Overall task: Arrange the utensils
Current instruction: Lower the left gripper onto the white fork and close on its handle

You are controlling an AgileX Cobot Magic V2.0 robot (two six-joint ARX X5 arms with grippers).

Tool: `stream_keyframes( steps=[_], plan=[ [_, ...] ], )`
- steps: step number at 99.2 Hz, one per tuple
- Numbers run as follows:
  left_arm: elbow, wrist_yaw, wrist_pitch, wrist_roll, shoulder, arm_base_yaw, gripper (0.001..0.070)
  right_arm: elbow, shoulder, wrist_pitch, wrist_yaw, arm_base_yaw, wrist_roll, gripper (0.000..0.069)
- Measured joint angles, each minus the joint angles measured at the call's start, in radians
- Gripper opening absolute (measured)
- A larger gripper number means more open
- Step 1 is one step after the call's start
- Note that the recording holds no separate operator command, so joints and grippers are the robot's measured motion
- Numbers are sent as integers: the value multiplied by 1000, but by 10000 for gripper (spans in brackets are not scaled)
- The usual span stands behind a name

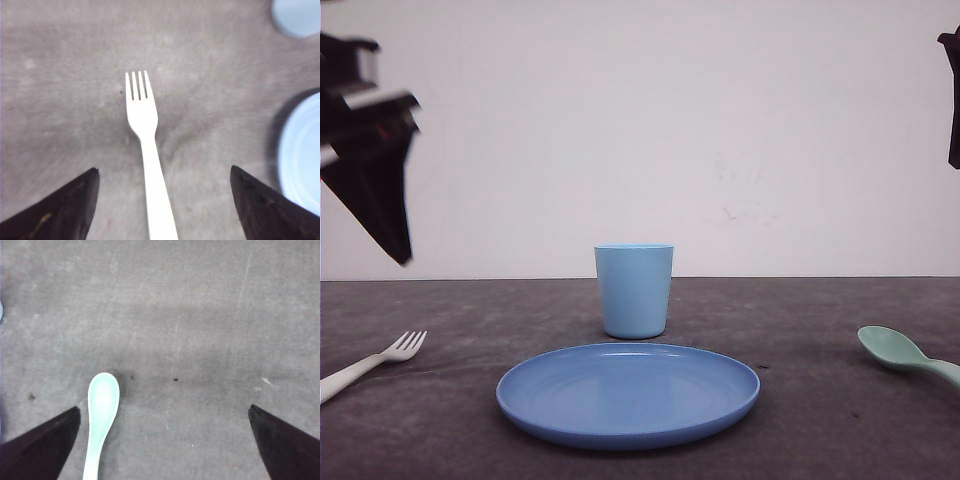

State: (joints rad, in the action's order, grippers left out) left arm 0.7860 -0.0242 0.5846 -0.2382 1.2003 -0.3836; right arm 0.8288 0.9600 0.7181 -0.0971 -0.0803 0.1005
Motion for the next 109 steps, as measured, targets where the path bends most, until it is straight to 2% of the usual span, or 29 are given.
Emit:
stream_keyframes(
  steps=[45,95,101,109],
  plan=[
    [0,1,-103,-14,231,-3,511,0,0,14,0,0,0,679],
    [0,31,-110,-14,266,-7,506,0,0,16,18,0,-8,679],
    [0,36,-109,-14,267,-7,479,0,0,16,18,0,-8,679],
    [0,46,-106,-14,268,-6,397,0,0,16,19,0,-8,679]
  ],
)
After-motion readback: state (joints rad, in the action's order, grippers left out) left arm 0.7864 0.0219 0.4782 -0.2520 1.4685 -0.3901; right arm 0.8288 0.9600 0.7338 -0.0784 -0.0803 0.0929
